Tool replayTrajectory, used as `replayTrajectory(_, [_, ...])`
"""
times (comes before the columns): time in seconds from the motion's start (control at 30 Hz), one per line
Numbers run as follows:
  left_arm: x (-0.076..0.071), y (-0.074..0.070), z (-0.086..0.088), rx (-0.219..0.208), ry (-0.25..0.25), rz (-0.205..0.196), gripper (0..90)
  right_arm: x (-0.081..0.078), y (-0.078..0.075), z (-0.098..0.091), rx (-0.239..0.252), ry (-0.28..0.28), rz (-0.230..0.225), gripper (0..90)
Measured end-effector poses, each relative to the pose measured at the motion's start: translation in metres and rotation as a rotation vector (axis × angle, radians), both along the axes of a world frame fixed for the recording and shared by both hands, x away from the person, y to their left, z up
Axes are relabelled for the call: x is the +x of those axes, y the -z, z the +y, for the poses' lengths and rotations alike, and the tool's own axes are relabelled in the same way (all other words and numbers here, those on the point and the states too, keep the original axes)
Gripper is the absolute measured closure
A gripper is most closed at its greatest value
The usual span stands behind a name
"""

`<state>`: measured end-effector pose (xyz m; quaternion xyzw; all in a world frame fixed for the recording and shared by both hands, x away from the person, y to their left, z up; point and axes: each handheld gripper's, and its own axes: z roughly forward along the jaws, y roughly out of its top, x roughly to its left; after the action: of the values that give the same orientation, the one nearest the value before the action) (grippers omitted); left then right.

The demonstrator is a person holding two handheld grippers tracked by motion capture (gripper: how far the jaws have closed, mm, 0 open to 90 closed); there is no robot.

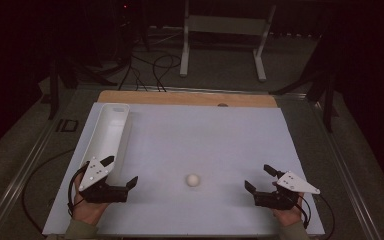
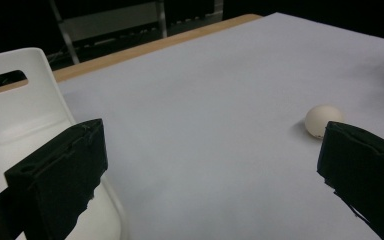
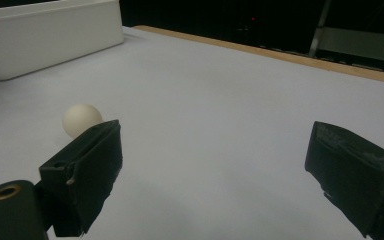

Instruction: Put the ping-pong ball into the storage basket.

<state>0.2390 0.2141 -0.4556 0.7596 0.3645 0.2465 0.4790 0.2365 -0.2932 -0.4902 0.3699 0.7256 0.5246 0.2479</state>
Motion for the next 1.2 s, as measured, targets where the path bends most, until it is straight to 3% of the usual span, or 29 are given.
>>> replayTrajectory(0.4, [0.009,-0.002,-0.014,0.022,0.018,0.013,0.8,0.000,0.000,0.000,-0.001,0.004,-0.002,7.9])
replayTrajectory(1.2, [0.023,-0.003,-0.045,0.082,0.106,0.046,0.5,0.001,0.000,-0.001,-0.001,0.009,-0.001,7.9])
